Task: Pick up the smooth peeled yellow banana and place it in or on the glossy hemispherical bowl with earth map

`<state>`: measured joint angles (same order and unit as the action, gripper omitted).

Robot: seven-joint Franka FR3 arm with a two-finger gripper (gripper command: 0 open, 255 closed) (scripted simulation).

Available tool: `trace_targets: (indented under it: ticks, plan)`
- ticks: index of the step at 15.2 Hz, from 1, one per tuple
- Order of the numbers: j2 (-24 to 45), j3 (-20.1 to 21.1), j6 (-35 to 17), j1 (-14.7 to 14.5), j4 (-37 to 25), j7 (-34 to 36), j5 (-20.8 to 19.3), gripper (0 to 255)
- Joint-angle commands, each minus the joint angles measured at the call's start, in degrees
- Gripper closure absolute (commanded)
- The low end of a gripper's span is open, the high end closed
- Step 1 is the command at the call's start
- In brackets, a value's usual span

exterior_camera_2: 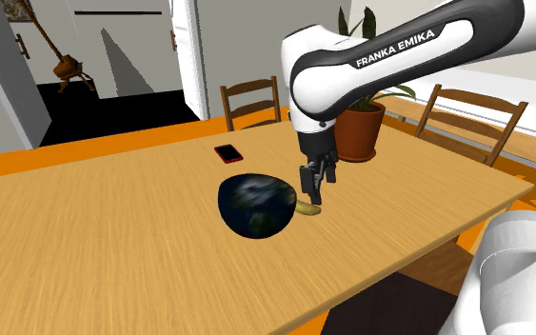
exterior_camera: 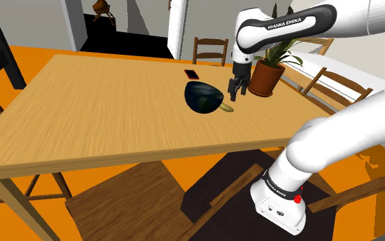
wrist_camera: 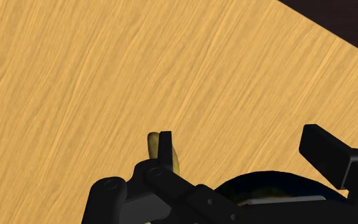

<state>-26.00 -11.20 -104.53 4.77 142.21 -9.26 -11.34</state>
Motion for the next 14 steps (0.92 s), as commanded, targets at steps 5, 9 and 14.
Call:
trace_targets:
  ticks: [5, 9, 14]
  plan:
    - [0.08, -0.09, -0.72, 0.05, 0.61, 0.02, -0.09, 0]
    - [0.08, -0.09, -0.70, 0.05, 0.60, 0.02, -0.09, 255]
    - [0.08, -0.09, -0.70, 0.05, 0.60, 0.02, -0.09, 255]
